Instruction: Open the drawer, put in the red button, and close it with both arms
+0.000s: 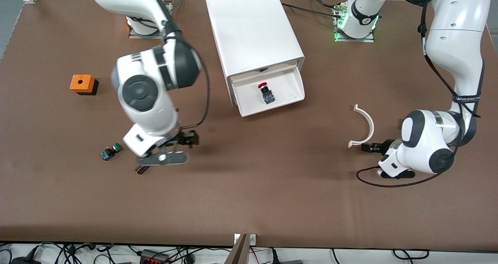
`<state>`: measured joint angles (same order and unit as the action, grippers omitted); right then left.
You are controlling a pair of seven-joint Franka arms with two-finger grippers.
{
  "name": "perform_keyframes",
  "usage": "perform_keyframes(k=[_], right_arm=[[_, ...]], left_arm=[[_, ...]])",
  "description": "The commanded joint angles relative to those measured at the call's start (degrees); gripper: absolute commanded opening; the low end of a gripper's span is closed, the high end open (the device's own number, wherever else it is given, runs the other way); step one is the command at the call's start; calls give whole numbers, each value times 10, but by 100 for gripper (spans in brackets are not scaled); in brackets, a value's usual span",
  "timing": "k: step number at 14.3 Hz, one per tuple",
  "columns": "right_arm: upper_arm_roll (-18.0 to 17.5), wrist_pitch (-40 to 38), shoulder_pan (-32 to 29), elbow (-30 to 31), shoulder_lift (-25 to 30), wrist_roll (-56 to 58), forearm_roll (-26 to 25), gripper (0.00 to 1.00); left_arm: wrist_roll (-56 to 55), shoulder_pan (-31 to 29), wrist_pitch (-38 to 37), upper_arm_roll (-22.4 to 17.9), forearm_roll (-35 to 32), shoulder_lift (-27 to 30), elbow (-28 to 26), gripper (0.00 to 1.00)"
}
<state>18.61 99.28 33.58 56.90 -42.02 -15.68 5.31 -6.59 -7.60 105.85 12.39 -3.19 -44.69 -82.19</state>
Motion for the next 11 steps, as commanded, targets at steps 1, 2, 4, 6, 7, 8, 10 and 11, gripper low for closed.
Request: perform_keyframes(k=[1, 2, 4, 6, 7, 8, 10, 11], right_arm=[[-4, -15, -39, 23, 33, 18, 4, 100], [-5, -22, -57, 28, 35, 29, 5, 100], [-6, -32, -80, 30, 45, 67, 7, 100], [-3, -31, -91, 29, 45, 69, 6, 100], [-4, -29, -101, 29, 47, 69, 6, 100], [-8, -32, -118, 30, 58, 70, 8, 100], [-26, -30, -160, 62, 89, 73, 29, 100], [-54, -30, -194, 81, 107, 76, 31, 100]], left_arm=[[-100, 0, 8, 47, 6, 21, -28, 100], [-128, 0, 6, 67, 6, 25, -28, 100], [-177, 1, 7, 101, 6, 35, -38, 100], [-254, 2, 13, 147, 6, 48, -56, 100], [-301, 7, 29, 167, 3, 55, -68, 100], [-349, 20, 48, 179, -1, 60, -81, 100], [-397, 59, 76, 181, -1, 62, -89, 100], [-423, 78, 87, 181, -1, 60, -90, 100]])
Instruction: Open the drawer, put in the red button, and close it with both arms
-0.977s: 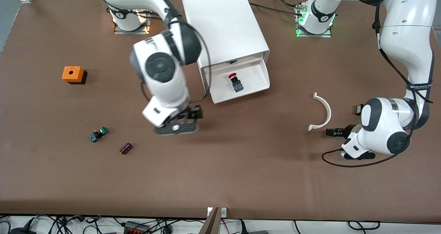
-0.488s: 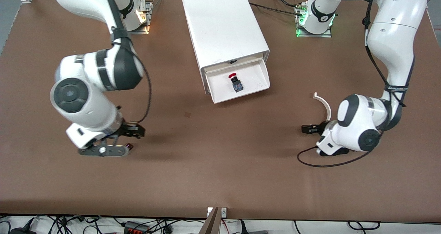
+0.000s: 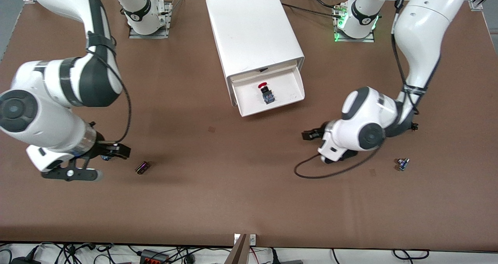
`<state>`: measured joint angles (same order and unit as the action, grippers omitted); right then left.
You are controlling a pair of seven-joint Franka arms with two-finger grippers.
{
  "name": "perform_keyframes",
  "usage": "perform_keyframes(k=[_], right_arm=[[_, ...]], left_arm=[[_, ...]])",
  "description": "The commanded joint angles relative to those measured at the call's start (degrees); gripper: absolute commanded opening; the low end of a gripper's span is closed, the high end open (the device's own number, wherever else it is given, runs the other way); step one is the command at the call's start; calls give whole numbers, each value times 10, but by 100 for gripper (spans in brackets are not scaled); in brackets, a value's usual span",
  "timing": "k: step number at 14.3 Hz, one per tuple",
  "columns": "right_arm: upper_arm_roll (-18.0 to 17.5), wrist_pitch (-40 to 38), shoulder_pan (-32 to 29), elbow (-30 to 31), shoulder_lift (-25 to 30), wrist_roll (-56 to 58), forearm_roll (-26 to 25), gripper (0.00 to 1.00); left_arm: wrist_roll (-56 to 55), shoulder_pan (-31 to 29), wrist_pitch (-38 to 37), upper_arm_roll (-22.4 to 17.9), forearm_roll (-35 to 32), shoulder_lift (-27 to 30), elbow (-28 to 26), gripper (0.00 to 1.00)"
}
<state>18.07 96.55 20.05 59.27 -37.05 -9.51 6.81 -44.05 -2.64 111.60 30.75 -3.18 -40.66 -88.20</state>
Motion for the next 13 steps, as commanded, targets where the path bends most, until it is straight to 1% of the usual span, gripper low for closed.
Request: perform_keyframes(k=[1, 2, 3, 6, 7, 8, 9, 13], right_arm=[[-84, -4, -98, 79, 81, 16, 13, 100], [-108, -3, -126, 100, 101, 19, 8, 100], [-120, -3, -148, 116, 120, 36, 7, 100], [-129, -9, -191, 155, 165, 70, 6, 100], [-147, -14, -214, 169, 181, 93, 4, 100], [-159, -18, -233, 179, 189, 106, -8, 100], [-166, -25, -238, 185, 197, 110, -21, 100], [-167, -38, -233, 223, 231, 106, -52, 100]], left_arm=[[-79, 49, 44, -3, -2, 20, -36, 100], [-95, 59, 56, -3, -2, 21, -46, 100], [-98, 60, 58, 1, -2, 23, -53, 100], [-103, 57, 57, 25, -1, 52, -82, 100], [-110, 56, 57, 34, -1, 59, -92, 100], [-115, 57, 58, 42, -1, 61, -98, 100], [-118, 56, 58, 52, -1, 65, -108, 100], [-119, 51, 58, 80, -1, 67, -137, 100]])
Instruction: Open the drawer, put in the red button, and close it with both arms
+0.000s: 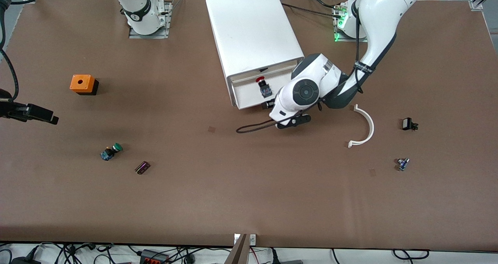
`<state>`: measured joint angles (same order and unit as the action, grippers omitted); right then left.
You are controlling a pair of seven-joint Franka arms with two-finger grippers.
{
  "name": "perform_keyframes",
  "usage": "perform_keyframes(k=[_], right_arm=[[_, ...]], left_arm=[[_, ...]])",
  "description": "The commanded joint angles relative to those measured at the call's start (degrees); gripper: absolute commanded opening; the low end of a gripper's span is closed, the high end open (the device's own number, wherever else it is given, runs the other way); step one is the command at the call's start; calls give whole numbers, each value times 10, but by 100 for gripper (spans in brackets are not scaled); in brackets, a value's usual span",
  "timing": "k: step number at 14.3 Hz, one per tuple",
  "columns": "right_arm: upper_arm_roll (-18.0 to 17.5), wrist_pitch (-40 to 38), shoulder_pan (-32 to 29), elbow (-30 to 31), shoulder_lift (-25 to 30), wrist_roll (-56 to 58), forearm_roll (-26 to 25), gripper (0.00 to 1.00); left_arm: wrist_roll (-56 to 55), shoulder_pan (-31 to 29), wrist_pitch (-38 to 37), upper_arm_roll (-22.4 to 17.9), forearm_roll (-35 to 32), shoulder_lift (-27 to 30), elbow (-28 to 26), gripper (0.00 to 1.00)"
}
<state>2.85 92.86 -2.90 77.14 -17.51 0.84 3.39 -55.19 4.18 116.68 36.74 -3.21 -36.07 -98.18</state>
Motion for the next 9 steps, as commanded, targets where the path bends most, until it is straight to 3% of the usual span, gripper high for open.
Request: perform_keyframes(k=[1, 7, 9], right_arm=[[-14, -9, 1, 51, 43, 0, -23, 100], [-14, 40, 9, 190, 138, 1, -43, 100], [-14, 43, 10, 201, 146, 1, -43, 100]], left_arm=[[-8, -18, 7, 27, 0, 22, -39, 100], [-18, -19, 5, 48, 8, 20, -52, 100], [-19, -21, 4, 55, 8, 19, -57, 100]])
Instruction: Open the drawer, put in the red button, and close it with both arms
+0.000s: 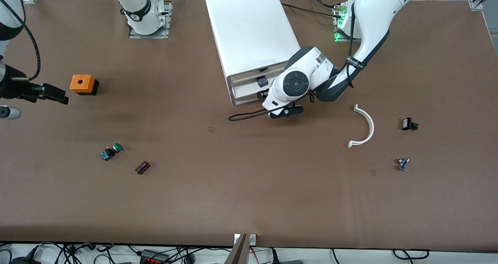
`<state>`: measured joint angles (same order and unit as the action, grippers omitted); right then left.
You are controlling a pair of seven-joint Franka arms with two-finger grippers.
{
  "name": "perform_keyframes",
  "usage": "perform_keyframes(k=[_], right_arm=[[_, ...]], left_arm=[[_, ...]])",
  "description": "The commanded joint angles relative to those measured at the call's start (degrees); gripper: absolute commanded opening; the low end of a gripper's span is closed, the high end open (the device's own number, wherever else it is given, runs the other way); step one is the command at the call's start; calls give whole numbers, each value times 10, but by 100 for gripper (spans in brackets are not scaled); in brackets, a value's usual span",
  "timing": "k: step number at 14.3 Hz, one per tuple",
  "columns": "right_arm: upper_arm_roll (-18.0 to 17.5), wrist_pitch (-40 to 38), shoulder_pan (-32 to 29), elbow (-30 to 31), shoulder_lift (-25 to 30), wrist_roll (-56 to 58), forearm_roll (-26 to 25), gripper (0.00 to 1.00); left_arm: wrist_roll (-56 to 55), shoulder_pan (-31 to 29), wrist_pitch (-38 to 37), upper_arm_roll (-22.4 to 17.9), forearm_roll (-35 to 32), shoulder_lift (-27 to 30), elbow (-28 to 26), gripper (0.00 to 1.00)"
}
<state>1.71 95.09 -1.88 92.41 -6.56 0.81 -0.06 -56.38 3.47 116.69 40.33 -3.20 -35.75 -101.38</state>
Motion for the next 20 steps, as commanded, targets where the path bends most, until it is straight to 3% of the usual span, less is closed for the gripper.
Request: perform_keyframes(k=[1, 7, 20], right_arm=[[-3, 20, -1, 49, 37, 4, -8, 100], [-1, 48, -1, 90, 67, 9, -11, 100], [0, 17, -1, 80, 68, 10, -13, 100]], left_arm=[[-8, -13, 3, 20, 8, 16, -26, 100], [-15, -10, -3, 20, 9, 15, -25, 100], [-13, -6, -11, 20, 9, 16, -23, 100]])
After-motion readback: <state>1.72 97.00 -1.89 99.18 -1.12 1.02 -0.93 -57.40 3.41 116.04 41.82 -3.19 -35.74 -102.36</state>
